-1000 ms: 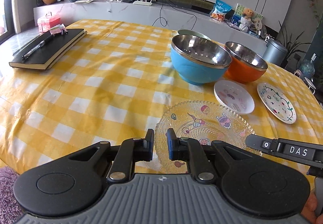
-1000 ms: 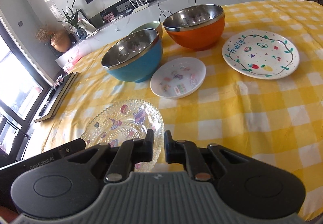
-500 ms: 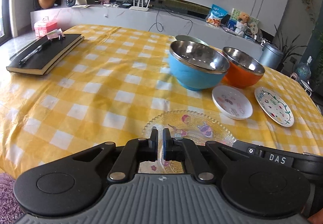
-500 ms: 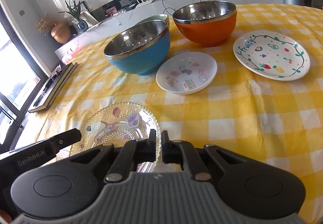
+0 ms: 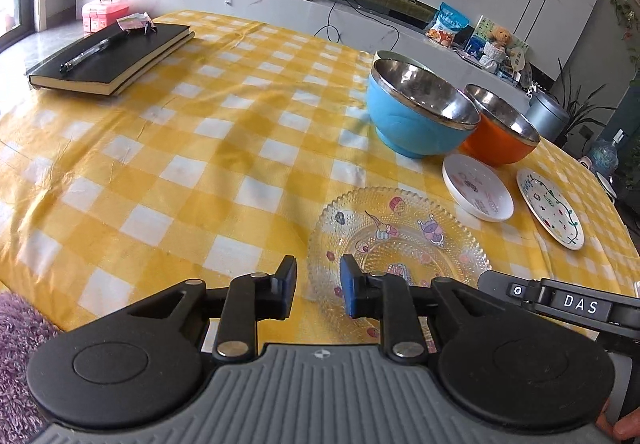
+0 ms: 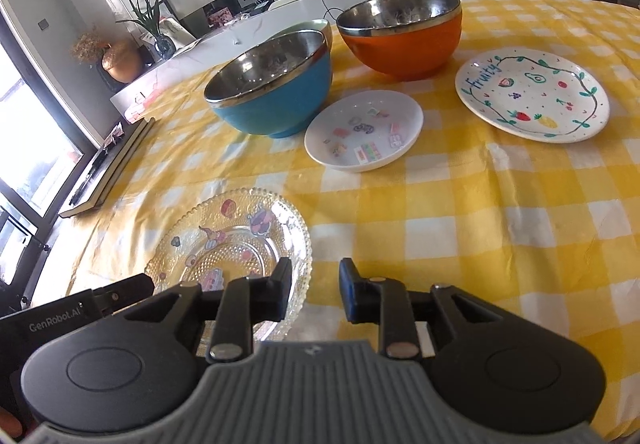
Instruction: Organize plates and bowls
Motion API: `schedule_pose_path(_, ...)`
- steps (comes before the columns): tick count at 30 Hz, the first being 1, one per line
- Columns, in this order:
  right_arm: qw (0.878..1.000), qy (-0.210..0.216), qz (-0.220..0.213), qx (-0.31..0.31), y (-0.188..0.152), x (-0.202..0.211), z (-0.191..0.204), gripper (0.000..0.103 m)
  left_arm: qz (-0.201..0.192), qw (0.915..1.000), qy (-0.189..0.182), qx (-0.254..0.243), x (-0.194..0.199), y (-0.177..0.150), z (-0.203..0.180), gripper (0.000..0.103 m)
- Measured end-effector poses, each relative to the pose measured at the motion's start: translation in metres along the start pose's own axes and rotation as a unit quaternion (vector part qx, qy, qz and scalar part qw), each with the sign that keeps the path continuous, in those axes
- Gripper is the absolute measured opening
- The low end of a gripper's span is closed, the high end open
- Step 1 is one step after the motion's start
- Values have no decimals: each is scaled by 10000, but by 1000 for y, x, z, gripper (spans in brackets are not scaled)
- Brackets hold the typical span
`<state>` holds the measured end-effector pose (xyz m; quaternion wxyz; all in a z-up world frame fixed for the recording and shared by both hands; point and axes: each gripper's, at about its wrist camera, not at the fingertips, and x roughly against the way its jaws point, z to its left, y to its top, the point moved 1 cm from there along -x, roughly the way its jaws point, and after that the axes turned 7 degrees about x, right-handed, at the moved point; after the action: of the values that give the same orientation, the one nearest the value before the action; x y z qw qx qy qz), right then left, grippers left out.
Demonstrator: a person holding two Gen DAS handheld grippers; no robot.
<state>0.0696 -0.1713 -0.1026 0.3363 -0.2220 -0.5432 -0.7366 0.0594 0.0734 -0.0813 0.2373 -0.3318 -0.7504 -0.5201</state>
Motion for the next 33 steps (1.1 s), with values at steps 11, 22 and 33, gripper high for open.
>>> schedule_pose_path(11, 9999, 93, -9, 84, -5, 0, 5, 8, 69, 10000, 25, 44, -6, 1, 0, 12)
schedule_pose_path(22, 9999, -100, -105, 52, 6, -9, 3, 8, -20, 10000, 60, -36, -16, 9, -7, 9)
schedule_pose_path(33, 9988, -237, -294, 301, 5, 6, 7, 23, -274, 9981, 371, -398, 1, 13, -16, 15)
